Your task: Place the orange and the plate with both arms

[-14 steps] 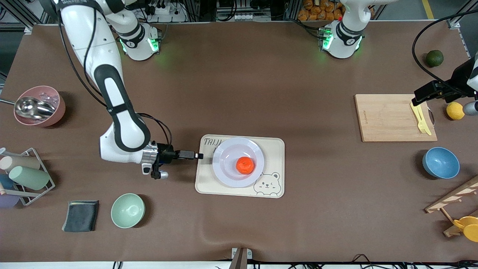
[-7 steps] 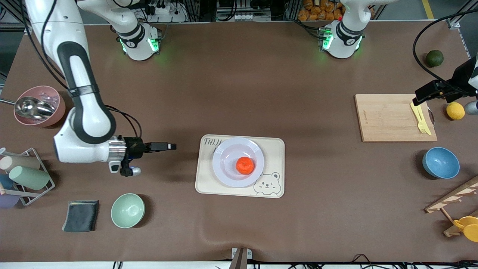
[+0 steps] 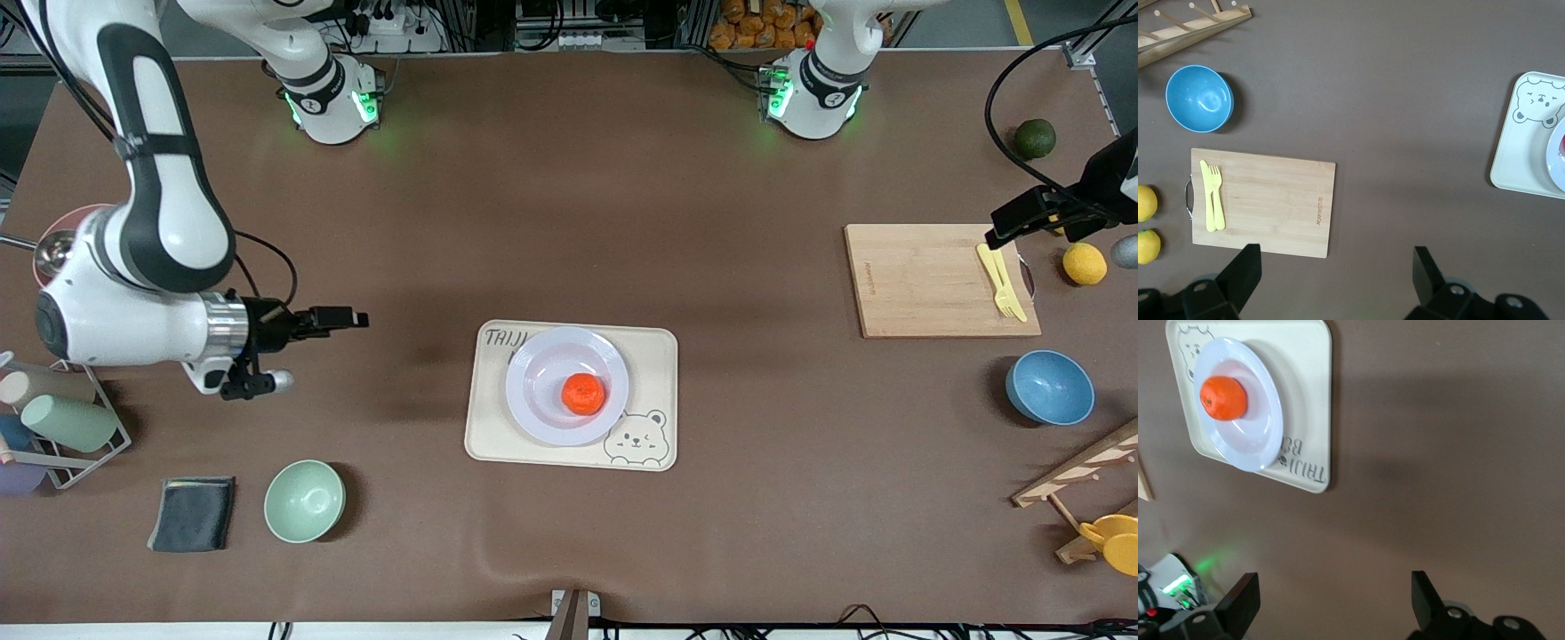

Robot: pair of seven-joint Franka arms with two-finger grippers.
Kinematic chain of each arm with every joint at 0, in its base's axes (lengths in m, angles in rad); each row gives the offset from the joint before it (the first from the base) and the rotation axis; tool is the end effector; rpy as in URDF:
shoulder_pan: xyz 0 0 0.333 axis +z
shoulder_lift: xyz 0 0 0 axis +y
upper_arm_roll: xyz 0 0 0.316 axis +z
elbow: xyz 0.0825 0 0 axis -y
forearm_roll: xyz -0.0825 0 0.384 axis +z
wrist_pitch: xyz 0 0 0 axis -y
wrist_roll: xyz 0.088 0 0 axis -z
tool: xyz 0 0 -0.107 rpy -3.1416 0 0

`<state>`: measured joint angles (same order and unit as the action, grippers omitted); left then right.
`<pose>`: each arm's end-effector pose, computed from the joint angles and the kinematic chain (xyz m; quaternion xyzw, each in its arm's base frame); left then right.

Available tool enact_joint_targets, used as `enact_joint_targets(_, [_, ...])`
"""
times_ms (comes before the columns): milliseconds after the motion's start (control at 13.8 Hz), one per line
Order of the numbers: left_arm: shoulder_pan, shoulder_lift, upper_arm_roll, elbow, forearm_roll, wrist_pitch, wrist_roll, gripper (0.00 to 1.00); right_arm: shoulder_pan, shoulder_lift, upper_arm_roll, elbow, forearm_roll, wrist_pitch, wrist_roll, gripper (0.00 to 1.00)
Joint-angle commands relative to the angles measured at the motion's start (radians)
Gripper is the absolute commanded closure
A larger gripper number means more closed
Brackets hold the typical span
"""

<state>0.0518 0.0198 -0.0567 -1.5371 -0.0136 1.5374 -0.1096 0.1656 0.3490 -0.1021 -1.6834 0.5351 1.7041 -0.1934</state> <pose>0.5574 -0.0039 0.6265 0.9986 0.0522 -0.0101 0.0068 0.6157 0.0930 0.3861 -0.9581 -0.0460 0.1405 0.2454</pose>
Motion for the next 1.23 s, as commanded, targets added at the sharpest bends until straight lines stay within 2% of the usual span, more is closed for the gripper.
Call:
enact_joint_targets(0, [0.0,-0.011,-0.006,0.005,0.023,-0.014,0.016,0.0,-0.058,-0.036,0.015,0.062,-0.14,-0.11,0.019,0.0])
enact_joint_targets(145, [0.0,-0.011,-0.006,0.003,0.023,-0.023,0.018,0.0,-0.064,-0.05,0.015,0.123,-0.258,-0.181,0.019,0.0])
enact_joint_targets(290, [-0.003,-0.011,-0.009,0.003,0.023,-0.029,0.019,0.0,-0.07,-0.076,0.003,0.16,-0.319,-0.221,0.02,0.0])
enact_joint_targets(581, [-0.026,-0.012,-0.037,0.003,0.021,-0.031,0.01,0.0,-0.071,-0.178,-0.007,0.179,-0.404,-0.271,0.02,0.0])
enact_joint_targets(871, [-0.043,-0.023,-0.028,-0.001,0.02,-0.03,-0.001,0.0,-0.069,-0.307,-0.007,0.177,-0.49,-0.308,0.02,0.0])
enact_joint_targets(1162, [-0.061,-0.034,-0.022,-0.001,0.02,-0.026,-0.018,0.0,-0.074,-0.343,-0.013,0.198,-0.514,-0.339,0.022,0.0])
